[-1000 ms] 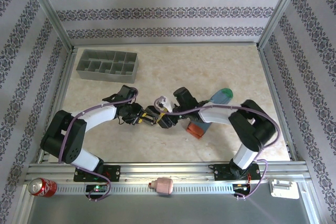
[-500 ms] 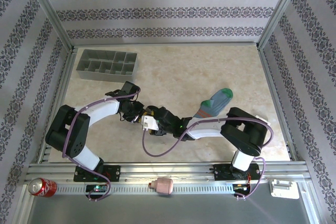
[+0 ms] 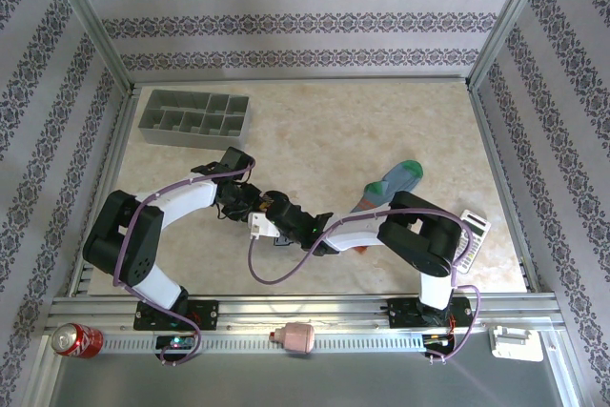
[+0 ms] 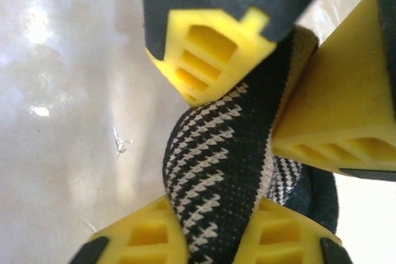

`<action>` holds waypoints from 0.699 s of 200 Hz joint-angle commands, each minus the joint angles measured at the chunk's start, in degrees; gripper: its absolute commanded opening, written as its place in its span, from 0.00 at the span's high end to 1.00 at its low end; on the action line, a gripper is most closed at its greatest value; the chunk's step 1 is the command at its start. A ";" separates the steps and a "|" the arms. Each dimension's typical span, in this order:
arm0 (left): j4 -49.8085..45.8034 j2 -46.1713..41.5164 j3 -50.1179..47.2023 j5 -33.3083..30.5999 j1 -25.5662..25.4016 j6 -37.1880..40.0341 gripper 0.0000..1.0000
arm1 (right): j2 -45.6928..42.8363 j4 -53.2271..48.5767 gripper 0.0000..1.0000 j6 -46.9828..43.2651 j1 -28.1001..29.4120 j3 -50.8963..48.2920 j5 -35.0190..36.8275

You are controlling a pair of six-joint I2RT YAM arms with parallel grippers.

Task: Roll the socks

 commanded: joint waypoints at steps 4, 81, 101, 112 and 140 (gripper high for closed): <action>-10.32 -0.69 -1.08 -2.62 -0.27 0.52 0.63 | 2.39 -6.32 1.00 4.34 -0.53 -0.58 -3.41; -7.62 -11.19 -0.18 -4.66 3.81 -1.06 0.31 | 0.63 -8.11 1.00 16.20 -9.32 -6.51 -25.97; -6.14 -12.09 -0.91 -4.75 4.00 -0.97 0.31 | 2.04 -8.17 1.00 19.51 -12.46 -6.47 -33.27; -4.57 -12.47 -1.78 -4.15 4.03 -1.06 0.31 | 3.11 -8.52 1.00 21.36 -14.08 -6.20 -36.88; 1.52 -13.34 -3.68 -2.52 3.64 -0.46 0.33 | 5.99 -8.88 1.00 25.89 -17.15 -5.60 -43.83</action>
